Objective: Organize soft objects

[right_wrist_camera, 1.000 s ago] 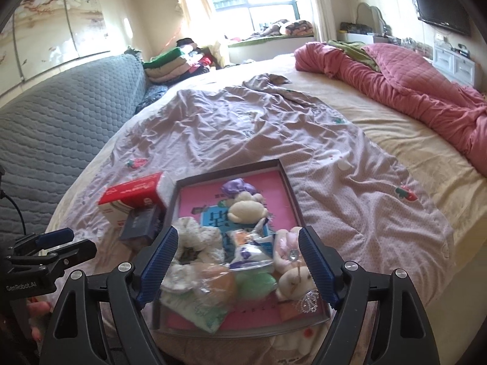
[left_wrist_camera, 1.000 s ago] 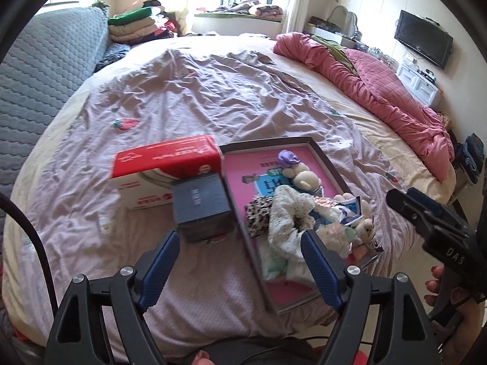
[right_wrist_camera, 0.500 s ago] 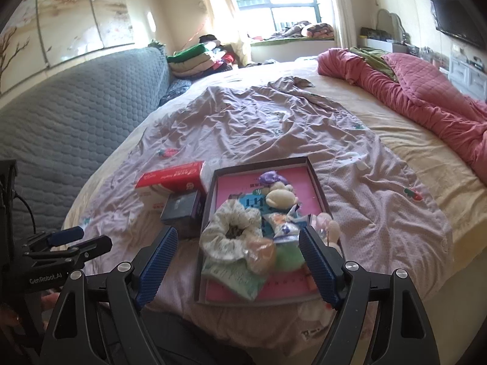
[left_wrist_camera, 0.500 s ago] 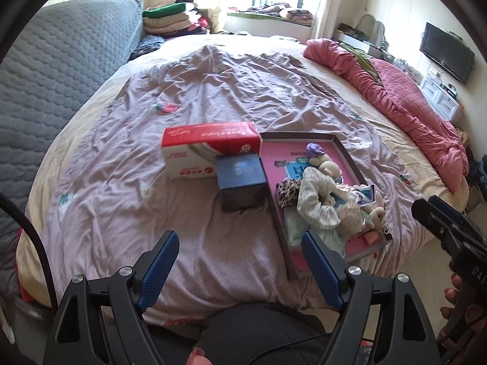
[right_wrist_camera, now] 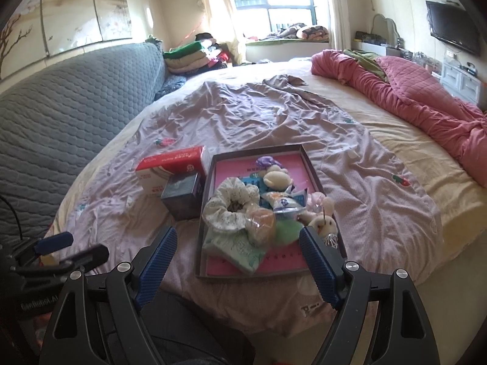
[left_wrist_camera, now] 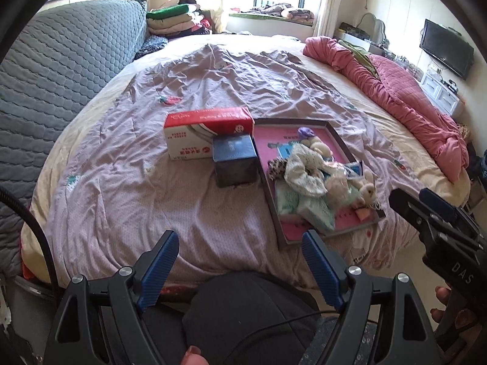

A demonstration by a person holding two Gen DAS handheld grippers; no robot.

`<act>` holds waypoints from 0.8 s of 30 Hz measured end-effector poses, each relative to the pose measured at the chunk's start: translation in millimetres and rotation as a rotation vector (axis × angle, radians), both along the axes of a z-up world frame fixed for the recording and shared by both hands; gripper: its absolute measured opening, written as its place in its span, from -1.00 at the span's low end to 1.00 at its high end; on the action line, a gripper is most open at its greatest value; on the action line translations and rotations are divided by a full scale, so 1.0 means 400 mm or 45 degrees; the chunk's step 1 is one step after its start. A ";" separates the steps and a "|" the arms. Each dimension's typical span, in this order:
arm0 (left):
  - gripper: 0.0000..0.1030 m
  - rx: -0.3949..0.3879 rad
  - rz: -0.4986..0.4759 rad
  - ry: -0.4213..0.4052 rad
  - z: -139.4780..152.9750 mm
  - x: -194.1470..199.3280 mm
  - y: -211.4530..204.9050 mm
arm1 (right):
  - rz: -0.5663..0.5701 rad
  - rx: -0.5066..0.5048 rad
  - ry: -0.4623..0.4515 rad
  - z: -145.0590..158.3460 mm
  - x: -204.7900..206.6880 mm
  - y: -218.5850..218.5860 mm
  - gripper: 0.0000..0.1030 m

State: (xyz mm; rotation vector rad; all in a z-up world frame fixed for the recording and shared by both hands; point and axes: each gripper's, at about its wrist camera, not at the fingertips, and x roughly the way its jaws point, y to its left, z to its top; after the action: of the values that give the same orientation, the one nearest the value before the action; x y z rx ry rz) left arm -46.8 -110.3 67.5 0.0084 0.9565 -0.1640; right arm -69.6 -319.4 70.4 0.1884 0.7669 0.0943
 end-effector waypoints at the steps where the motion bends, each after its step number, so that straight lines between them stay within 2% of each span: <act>1: 0.60 0.003 -0.002 0.010 -0.004 -0.001 -0.003 | -0.002 -0.002 0.011 0.000 -0.004 0.001 0.62; 24: 0.60 -0.002 -0.011 0.044 -0.017 -0.029 -0.024 | 0.004 -0.064 0.070 -0.016 -0.042 0.028 0.62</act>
State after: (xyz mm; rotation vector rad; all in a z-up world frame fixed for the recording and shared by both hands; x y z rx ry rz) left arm -58.4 -119.9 60.9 0.0084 0.9906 -0.1734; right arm -86.3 -308.1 64.1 0.1423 0.8233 0.0728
